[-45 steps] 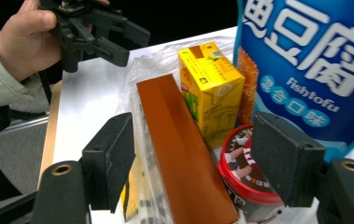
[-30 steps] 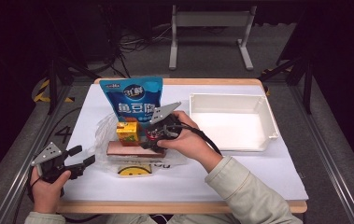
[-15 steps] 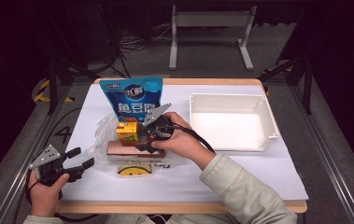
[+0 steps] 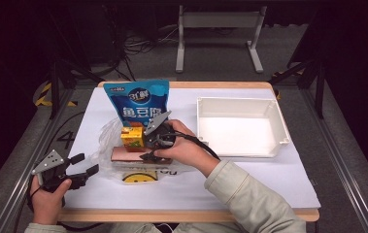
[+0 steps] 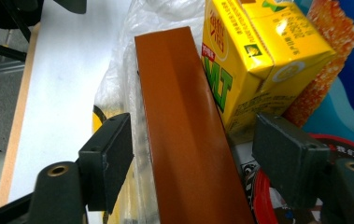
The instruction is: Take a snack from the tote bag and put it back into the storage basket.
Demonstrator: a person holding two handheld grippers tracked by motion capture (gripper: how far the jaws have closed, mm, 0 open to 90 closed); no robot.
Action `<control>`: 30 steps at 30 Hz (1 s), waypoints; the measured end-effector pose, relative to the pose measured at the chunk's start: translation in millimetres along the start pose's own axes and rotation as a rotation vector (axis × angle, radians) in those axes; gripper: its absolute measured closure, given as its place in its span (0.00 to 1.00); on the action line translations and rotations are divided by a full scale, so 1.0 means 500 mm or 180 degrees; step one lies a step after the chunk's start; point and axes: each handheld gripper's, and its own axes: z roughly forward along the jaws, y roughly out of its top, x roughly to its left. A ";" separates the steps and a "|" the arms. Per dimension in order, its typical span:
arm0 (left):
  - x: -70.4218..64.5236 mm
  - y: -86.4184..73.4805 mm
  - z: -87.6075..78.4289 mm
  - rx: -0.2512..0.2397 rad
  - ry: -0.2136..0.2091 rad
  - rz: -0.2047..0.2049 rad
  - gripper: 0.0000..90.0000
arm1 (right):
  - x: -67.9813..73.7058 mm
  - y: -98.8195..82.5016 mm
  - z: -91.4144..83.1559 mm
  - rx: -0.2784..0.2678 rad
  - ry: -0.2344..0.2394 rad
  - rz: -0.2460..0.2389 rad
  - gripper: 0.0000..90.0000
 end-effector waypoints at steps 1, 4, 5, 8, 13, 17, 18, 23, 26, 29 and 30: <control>0.000 0.000 0.000 0.0001 -0.0001 0.0001 0.25 | 0.000 0.000 0.003 0.0008 0.0007 -0.0007 0.33; 0.000 0.000 0.001 -0.0001 -0.0005 0.0000 0.24 | 0.003 0.001 0.011 0.0064 0.0015 -0.0034 0.34; 0.000 0.000 0.001 0.0000 -0.0006 0.0000 0.24 | 0.003 0.001 0.014 0.0081 0.0019 -0.0052 0.34; 0.001 0.000 0.001 0.0009 -0.0007 0.0012 0.24 | 0.004 0.001 0.019 0.0104 0.0017 -0.0060 0.35; 0.001 0.000 0.001 0.0023 -0.0008 0.0006 0.23 | 0.004 0.001 0.027 0.0148 0.0020 -0.0093 0.36; 0.001 -0.001 0.002 0.0021 0.0002 0.0005 0.23 | 0.005 0.002 0.034 0.0216 -0.0012 -0.0131 0.39; 0.002 -0.001 0.002 0.0022 0.0004 0.0000 0.23 | 0.006 0.002 0.034 0.0223 -0.0024 -0.0138 0.40; 0.002 -0.001 0.002 0.0020 0.0007 -0.0004 0.23 | 0.009 -0.002 0.038 0.0287 -0.0056 -0.0176 0.42; 0.002 -0.001 0.002 0.0024 0.0002 0.0008 0.22 | 0.011 -0.001 0.040 0.0319 -0.0090 -0.0224 0.42; 0.002 0.000 0.003 0.0022 -0.0003 0.0001 0.22 | 0.014 -0.002 0.040 0.0343 -0.0096 -0.0224 0.43; 0.002 0.000 0.003 0.0023 0.0000 0.0003 0.22 | 0.015 -0.002 0.039 0.0343 -0.0088 -0.0221 0.43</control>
